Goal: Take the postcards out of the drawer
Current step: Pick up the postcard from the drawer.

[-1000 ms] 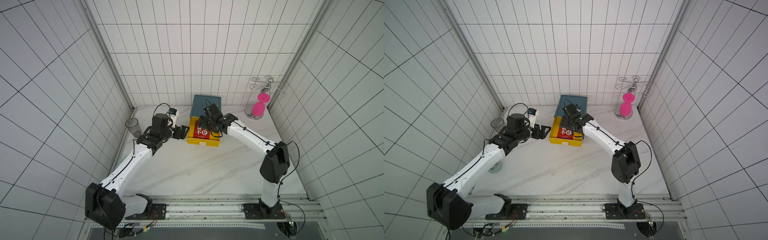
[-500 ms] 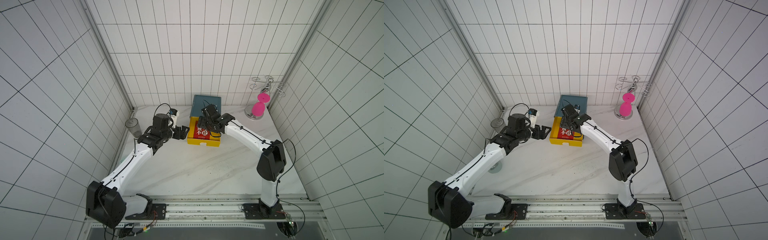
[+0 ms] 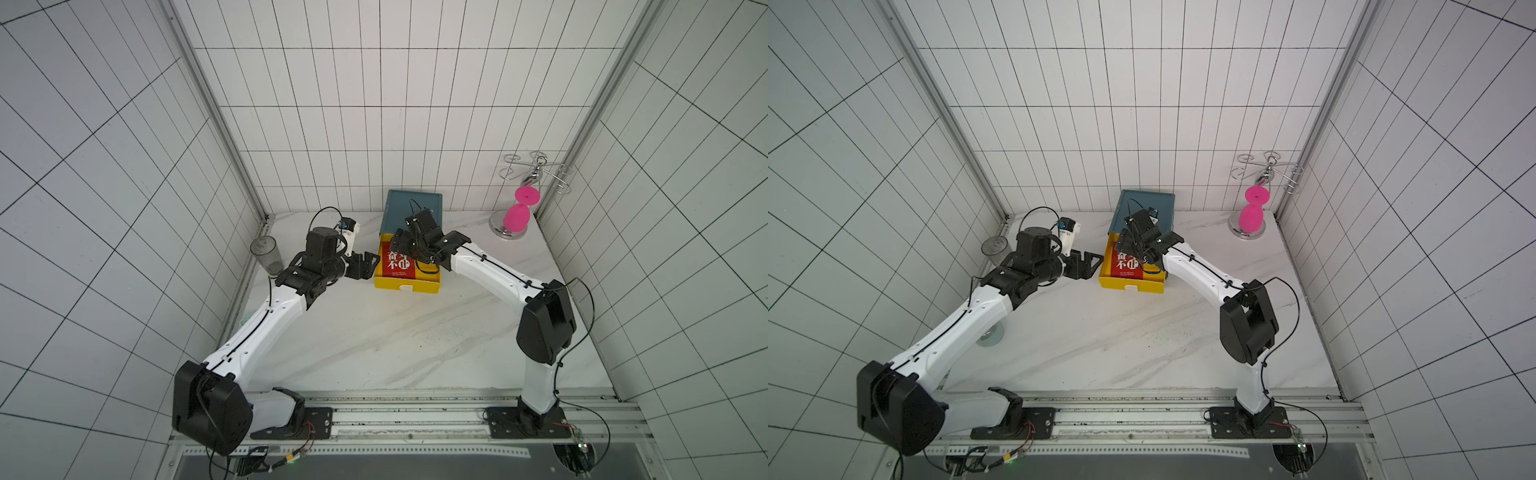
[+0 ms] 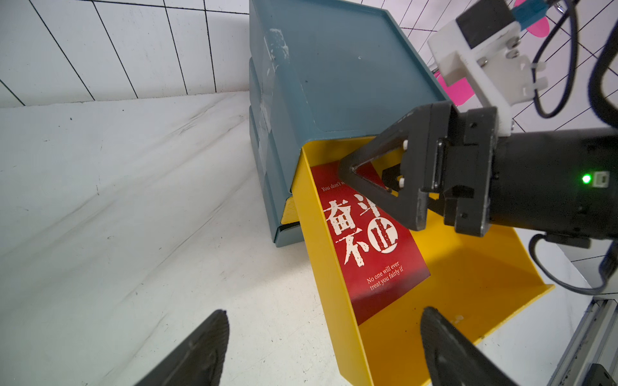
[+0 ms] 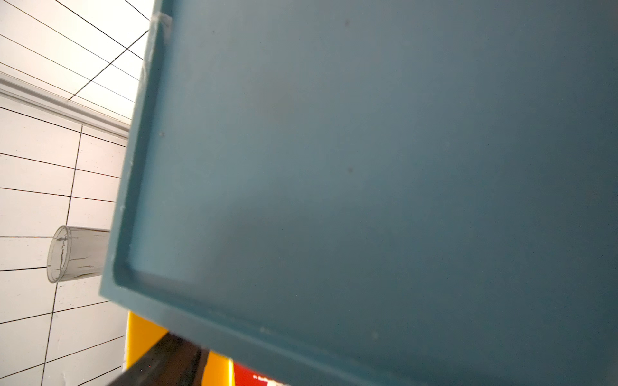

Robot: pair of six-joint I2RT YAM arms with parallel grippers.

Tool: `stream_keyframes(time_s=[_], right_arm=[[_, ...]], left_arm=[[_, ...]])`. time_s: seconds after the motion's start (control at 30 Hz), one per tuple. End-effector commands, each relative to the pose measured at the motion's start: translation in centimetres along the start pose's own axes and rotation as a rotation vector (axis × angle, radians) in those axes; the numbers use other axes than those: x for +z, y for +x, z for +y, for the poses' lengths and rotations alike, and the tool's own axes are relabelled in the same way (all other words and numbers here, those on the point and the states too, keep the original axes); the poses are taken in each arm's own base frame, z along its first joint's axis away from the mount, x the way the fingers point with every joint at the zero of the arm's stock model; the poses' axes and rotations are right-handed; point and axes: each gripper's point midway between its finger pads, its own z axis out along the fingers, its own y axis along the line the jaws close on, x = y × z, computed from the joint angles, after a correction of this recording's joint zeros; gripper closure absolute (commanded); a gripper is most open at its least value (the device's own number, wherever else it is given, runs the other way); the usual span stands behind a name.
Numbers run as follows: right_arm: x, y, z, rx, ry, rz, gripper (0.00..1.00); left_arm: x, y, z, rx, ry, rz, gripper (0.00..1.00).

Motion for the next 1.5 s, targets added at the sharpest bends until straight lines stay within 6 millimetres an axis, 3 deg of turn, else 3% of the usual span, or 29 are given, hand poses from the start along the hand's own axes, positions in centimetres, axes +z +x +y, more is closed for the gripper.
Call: stream_keyframes(time_s=[0.0, 1.47], right_arm=[[0.4, 1.6, -1.2, 0.023, -0.009, 0.052, 0.14], [-1.9, 0.2, 1.8, 0.052, -0.328, 0.003, 0.21]], left_arm=[[0.0, -0.8, -0.6, 0.009, 0.023, -0.016, 0.12], [0.1, -1.3, -1.1, -0.002, 0.051, -0.032, 0.12]])
